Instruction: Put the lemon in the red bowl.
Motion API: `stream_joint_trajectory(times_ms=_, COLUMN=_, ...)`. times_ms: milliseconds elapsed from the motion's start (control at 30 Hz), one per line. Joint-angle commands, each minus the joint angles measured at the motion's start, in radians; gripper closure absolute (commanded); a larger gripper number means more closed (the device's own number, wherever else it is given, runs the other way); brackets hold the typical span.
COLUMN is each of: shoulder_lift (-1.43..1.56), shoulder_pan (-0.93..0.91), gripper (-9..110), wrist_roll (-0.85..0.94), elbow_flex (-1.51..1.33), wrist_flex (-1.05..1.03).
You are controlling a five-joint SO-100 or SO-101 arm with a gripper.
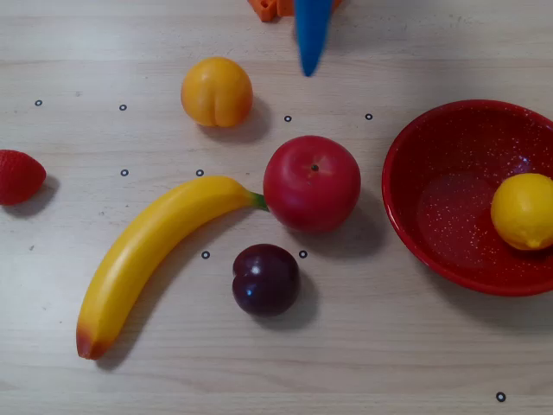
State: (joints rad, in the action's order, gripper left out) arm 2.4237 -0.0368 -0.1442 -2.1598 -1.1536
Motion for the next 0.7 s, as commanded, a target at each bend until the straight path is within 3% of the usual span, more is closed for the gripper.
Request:
stream_joint_trajectory(times_ms=0, shoulder_lift=0.137, shoulder_pan=0.052, gripper=101, wrist_roll=-0.041, elbow_flex=-0.061, wrist_flex=0.058)
stream_joint_trajectory(times_ms=300, shoulder_lift=0.572, shoulder_pan=0.12, gripper=101, wrist_roll=-0.04, elbow_flex=-0.595, wrist_flex=0.233)
stream_joint_trajectory(times_ms=667, shoulder_lift=0.805, shoulder_pan=0.126, gripper=101, wrist_roll=0.009, elbow_flex=-0.92, wrist_flex=0.308)
